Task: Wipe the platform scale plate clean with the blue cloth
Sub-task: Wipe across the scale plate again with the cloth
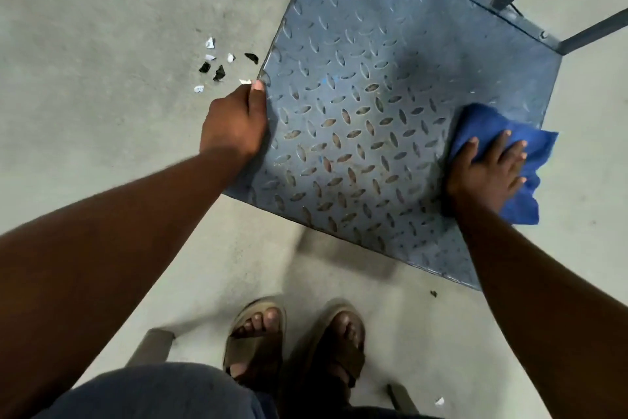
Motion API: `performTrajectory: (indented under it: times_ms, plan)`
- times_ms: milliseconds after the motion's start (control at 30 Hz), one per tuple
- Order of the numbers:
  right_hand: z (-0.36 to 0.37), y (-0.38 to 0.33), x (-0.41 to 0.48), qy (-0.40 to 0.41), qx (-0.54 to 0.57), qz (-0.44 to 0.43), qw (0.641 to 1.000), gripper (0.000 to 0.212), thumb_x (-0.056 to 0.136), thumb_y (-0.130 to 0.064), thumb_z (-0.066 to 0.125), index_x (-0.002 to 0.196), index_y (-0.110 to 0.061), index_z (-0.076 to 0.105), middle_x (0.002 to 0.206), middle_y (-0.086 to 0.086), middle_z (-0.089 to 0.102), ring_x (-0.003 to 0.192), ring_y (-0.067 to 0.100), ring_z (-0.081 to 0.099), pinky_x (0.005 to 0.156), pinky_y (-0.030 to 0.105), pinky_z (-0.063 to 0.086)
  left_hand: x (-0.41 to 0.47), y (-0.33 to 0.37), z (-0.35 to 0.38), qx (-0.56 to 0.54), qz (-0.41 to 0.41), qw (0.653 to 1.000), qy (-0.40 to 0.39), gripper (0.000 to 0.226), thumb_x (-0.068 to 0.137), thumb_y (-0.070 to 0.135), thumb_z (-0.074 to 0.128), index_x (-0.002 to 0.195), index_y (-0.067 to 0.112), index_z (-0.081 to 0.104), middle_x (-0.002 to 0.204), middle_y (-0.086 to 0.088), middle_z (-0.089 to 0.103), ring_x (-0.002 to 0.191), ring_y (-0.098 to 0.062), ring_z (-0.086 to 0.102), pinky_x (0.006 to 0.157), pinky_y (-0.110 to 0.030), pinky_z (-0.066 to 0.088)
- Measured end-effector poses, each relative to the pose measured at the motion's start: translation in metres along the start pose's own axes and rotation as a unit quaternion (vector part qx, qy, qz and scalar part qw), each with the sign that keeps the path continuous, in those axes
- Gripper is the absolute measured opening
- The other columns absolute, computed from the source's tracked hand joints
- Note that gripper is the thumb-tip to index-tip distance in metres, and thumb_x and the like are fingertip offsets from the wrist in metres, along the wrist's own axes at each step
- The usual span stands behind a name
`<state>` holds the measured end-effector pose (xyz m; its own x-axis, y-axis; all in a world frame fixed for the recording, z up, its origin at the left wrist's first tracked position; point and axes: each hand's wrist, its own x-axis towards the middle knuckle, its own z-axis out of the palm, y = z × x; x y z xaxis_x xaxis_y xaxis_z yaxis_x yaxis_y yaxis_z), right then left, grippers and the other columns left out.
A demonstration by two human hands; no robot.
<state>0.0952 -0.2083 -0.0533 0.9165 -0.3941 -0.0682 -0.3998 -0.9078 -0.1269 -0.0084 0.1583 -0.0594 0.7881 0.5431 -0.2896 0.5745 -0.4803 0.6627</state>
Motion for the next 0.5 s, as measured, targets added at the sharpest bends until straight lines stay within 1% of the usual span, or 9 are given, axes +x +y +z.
performTrajectory:
  times_ms: [67,100,167,233,300,400,433,467,500]
  plan:
    - [0.003,-0.004,-0.043,0.005,0.007,0.002,1.000,0.079,0.098,-0.061,0.019,0.165,-0.018,0.019,0.171,0.016,0.013,0.158,0.035,0.014,0.125,0.059,0.012,-0.004,0.003,0.002,0.030,0.007,1.000,0.008,0.059,0.109,0.061,0.030,0.112,0.015,0.066,0.104,-0.022,0.071,0.095,-0.044,0.062,0.079,-0.040,0.041]
    - [0.004,-0.013,-0.073,0.003,0.007,-0.022,1.000,0.078,0.100,-0.059,0.020,0.165,-0.017,0.018,0.171,0.016,0.013,0.158,0.034,0.014,0.126,0.059,0.011,-0.005,0.005,0.002,0.040,0.009,0.999,0.011,0.060,0.107,0.064,0.031,0.114,0.015,0.066,0.103,-0.022,0.071,0.095,-0.045,0.063,0.079,-0.040,0.042]
    - [0.009,-0.039,-0.146,-0.019,-0.003,-0.133,0.991,0.073,0.103,-0.056,0.024,0.165,-0.017,0.018,0.172,0.014,0.013,0.159,0.032,0.012,0.127,0.058,0.010,-0.008,0.008,0.000,0.056,0.011,0.998,0.012,0.063,0.106,0.066,0.031,0.115,0.014,0.065,0.103,-0.024,0.070,0.100,-0.049,0.065,0.080,-0.043,0.044]
    - [0.015,-0.066,-0.217,-0.057,-0.029,-0.269,0.961,0.070,0.104,-0.056,0.029,0.164,-0.020,0.022,0.172,0.012,0.014,0.160,0.029,0.011,0.126,0.057,0.008,-0.010,0.010,-0.002,0.079,0.003,0.997,0.013,0.065,0.106,0.066,0.030,0.115,0.012,0.065,0.107,-0.029,0.068,0.105,-0.053,0.063,0.085,-0.048,0.047]
    - [0.017,-0.082,-0.250,-0.079,-0.027,-0.332,0.939,0.069,0.104,-0.057,0.034,0.163,-0.022,0.028,0.171,0.010,0.019,0.159,0.028,0.015,0.125,0.056,0.010,-0.013,0.013,-0.003,0.091,-0.006,0.996,0.012,0.066,0.106,0.066,0.030,0.113,0.010,0.064,0.109,-0.032,0.067,0.108,-0.055,0.061,0.089,-0.051,0.048]
    - [0.017,-0.070,-0.227,-0.068,-0.030,-0.375,0.924,0.070,0.102,-0.061,0.038,0.161,-0.024,0.034,0.170,0.007,0.024,0.157,0.026,0.022,0.125,0.056,0.012,-0.014,0.016,-0.005,0.094,-0.011,0.995,0.008,0.066,0.107,0.064,0.029,0.110,0.008,0.063,0.112,-0.032,0.066,0.113,-0.054,0.058,0.092,-0.051,0.047]
    - [0.015,-0.061,-0.212,-0.061,-0.036,-0.366,0.928,0.070,0.101,-0.062,0.038,0.161,-0.025,0.033,0.170,0.006,0.024,0.157,0.026,0.022,0.126,0.055,0.012,-0.014,0.016,-0.006,0.096,-0.013,0.995,0.005,0.066,0.107,0.064,0.029,0.109,0.007,0.063,0.113,-0.032,0.066,0.114,-0.054,0.058,0.093,-0.051,0.046]
    - [0.014,-0.051,-0.194,-0.054,-0.035,-0.331,0.941,0.071,0.101,-0.063,0.036,0.162,-0.027,0.030,0.171,0.005,0.022,0.158,0.025,0.020,0.127,0.054,0.011,-0.014,0.017,-0.007,0.096,-0.013,0.995,0.003,0.066,0.108,0.064,0.029,0.109,0.007,0.063,0.113,-0.032,0.066,0.114,-0.053,0.057,0.093,-0.051,0.046]
    - [0.013,-0.040,-0.175,-0.044,-0.027,-0.271,0.961,0.071,0.101,-0.063,0.035,0.163,-0.028,0.027,0.171,0.004,0.020,0.158,0.024,0.018,0.127,0.053,0.010,-0.015,0.018,-0.008,0.094,-0.014,0.995,0.001,0.066,0.108,0.064,0.029,0.108,0.007,0.063,0.112,-0.032,0.066,0.113,-0.053,0.057,0.093,-0.051,0.046]
